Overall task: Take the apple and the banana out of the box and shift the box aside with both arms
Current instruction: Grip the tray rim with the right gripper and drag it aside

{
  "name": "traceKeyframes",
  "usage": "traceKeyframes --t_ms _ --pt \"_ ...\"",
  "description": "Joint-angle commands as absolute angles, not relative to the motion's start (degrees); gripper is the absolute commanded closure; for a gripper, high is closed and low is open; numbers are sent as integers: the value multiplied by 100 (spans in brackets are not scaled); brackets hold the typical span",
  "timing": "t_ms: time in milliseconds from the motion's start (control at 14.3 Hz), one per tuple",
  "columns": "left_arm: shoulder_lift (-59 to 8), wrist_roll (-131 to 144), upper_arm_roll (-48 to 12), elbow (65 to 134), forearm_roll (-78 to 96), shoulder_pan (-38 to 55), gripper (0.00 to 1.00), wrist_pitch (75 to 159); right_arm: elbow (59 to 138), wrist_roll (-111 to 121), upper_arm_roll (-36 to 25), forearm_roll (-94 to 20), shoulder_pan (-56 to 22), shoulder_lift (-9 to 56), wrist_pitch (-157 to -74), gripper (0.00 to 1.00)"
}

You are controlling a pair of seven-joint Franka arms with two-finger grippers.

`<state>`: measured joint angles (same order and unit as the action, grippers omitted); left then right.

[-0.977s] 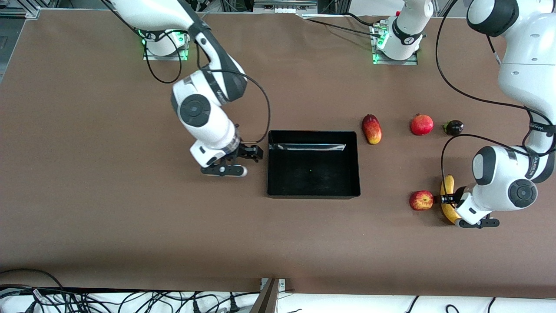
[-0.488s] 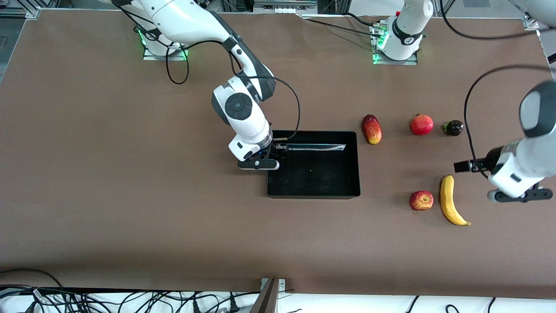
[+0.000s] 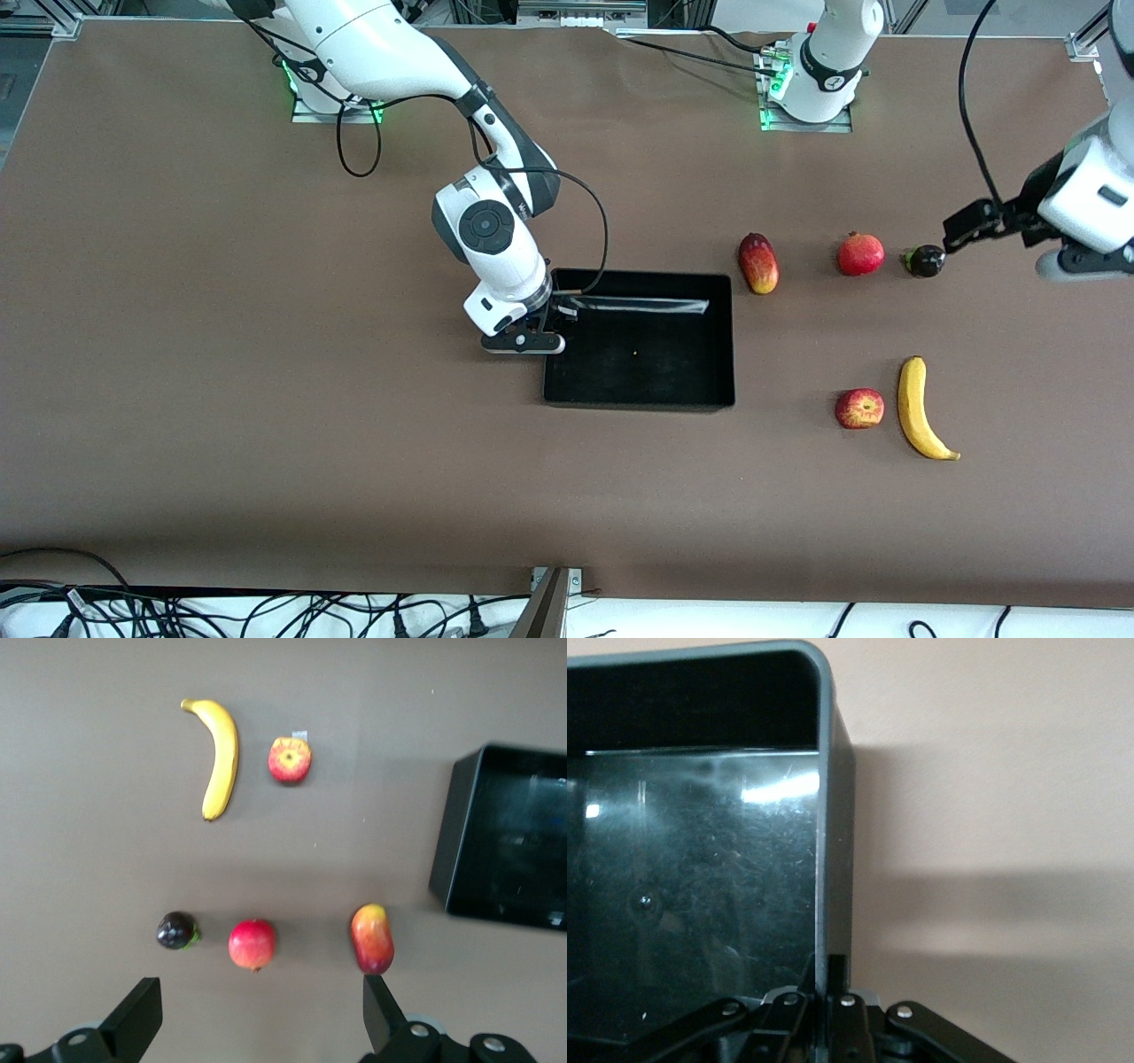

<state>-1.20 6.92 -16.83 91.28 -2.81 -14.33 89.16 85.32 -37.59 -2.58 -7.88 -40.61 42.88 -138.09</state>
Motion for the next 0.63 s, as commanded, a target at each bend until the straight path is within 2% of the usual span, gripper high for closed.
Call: traceKeyframes --t_ms 0,279,558 --pt "527 98 -1074 9826 -9 -1126 0 9062 8534 -3639 -570 -712 -4017 3895 -13203 100" --pt "703 53 -1063 9844 0 -1072 0 9035 8613 -3052 -1369 -826 -3912 3280 -12087 100" --pt "834 236 -712 9800 139 -607 0 9009 9586 -2008 -1608 -826 -3342 2490 -12067 100"
